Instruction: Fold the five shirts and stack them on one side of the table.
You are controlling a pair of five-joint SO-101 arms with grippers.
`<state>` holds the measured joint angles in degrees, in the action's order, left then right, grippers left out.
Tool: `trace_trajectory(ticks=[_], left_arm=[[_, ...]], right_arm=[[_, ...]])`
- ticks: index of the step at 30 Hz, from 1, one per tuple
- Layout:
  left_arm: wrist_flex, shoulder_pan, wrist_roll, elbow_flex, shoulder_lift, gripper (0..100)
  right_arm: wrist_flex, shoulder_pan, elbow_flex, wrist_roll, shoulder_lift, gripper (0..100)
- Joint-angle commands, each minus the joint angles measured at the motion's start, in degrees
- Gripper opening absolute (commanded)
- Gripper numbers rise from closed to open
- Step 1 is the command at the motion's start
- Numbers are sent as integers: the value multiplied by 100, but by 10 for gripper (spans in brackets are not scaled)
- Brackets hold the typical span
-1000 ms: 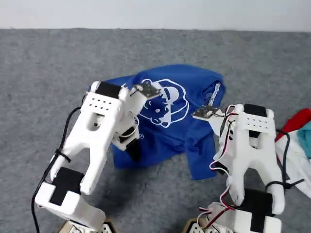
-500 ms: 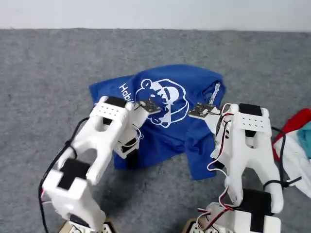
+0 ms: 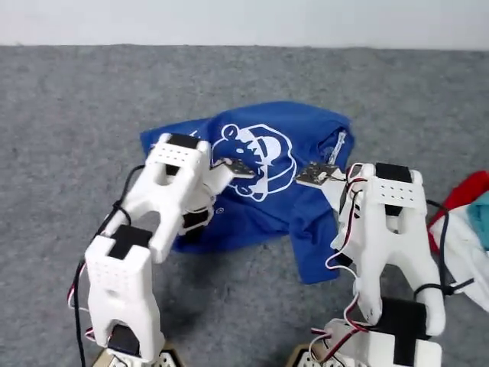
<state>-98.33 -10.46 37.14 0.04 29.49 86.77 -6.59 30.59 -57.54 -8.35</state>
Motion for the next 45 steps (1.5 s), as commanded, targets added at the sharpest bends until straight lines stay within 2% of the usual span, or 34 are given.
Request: trace_trajectory(ticks=[1,5,10,12,15,19,22,27,34,35,37,45], left_arm=[[-237,536,765,312,-554,12],[-237,844,1301,1270,-1099,12],[-211,905,1275,1622,-1442,13],[-211,967,1011,1622,-1451,14],[-202,1046,501,1437,-1407,38],[-220,1108,-527,620,-1477,194],[-237,1248,-888,-92,-1477,258],[-237,1248,-844,-338,-1679,231],[-237,1240,-862,-338,-1996,224],[-237,1240,-862,-338,-2040,224],[-237,1240,-870,-338,-2154,224],[-237,1248,-870,-330,-2462,224]], right_arm=[[268,75,-26,26,-127,165],[321,259,-18,53,-127,165],[312,365,-18,62,-127,168],[295,365,-18,70,-127,200],[242,374,-9,387,-127,310],[40,857,88,475,-101,430],[-286,1385,273,510,180,441],[-356,1745,290,932,840,359],[-1051,1701,519,1248,1253,24],[-1147,1701,571,1248,1305,2],[-1279,1701,624,1248,1420,25],[-1323,1692,633,1284,1596,9]])
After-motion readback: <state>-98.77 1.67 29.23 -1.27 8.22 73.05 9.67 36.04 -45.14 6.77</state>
